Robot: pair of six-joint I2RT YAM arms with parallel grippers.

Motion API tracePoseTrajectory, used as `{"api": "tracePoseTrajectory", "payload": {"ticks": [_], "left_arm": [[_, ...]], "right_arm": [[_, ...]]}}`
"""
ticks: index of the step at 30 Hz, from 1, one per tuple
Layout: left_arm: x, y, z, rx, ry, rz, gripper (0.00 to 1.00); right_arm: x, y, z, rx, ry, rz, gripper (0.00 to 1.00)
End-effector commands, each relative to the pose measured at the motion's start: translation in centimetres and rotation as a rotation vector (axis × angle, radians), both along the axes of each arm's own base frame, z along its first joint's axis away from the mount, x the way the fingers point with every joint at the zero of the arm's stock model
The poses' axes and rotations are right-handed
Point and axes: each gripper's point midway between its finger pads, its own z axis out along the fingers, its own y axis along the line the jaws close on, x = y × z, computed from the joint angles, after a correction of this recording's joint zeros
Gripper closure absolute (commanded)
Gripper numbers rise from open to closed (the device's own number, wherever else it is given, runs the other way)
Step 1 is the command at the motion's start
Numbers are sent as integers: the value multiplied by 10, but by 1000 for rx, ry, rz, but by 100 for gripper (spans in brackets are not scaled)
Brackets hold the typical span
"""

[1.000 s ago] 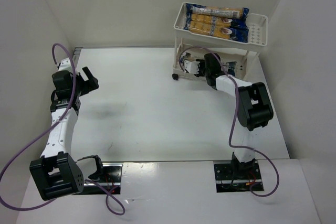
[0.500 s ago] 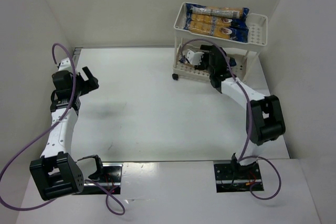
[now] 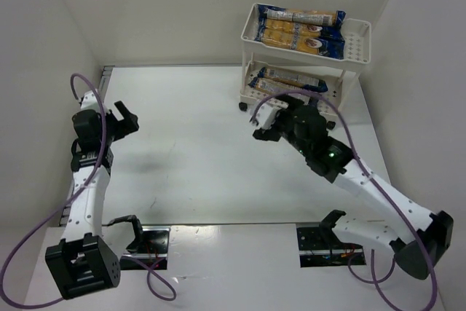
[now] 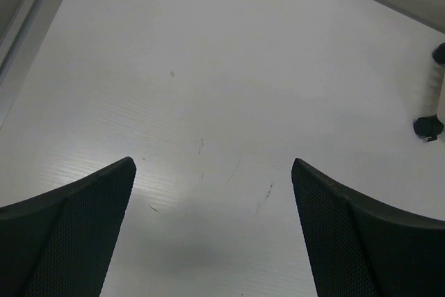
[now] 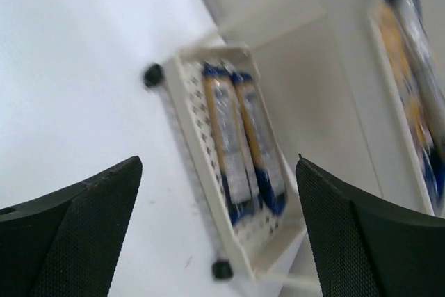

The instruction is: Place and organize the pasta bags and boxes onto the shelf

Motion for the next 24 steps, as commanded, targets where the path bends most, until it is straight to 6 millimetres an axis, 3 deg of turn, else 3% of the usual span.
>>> {"api": "tracePoseTrajectory", "payload": {"ticks": [1, 4, 5, 8, 13, 16, 18, 20, 22, 24], "left_arm": [[-6, -10, 15, -41, -92, -19, 0], [-16, -17, 24, -57, -140, -40, 0], [-18, -20, 30, -56, -157, -54, 0], [-30, -20, 33, -42, -179, -56, 0], [-44, -25, 54, 3, -247, -78, 0], [-48, -24, 42, -46, -217, -44, 0], [-49, -20, 37, -49, -212, -7, 0], [-49, -19, 34, -47, -201, 8, 0], [-50, -22, 32, -48, -199, -1, 0], [-52, -23, 35, -53, -212, 0, 0]], "right_arm": [[2, -78, 39, 274, 42, -357, 3], [0, -146, 68, 469, 9, -622, 1], [-4, -183, 76, 558, -16, -746, 1], [-27, -235, 76, 668, 15, -918, 1], [-66, -247, 55, 789, 173, -998, 1], [-84, -253, 65, 857, 171, -1001, 1], [-94, -255, 59, 869, 216, -1023, 1], [-99, -261, 39, 842, 324, -1062, 1], [-98, -276, 31, 807, 373, -1109, 0], [-103, -274, 17, 773, 497, -1113, 0]]}}
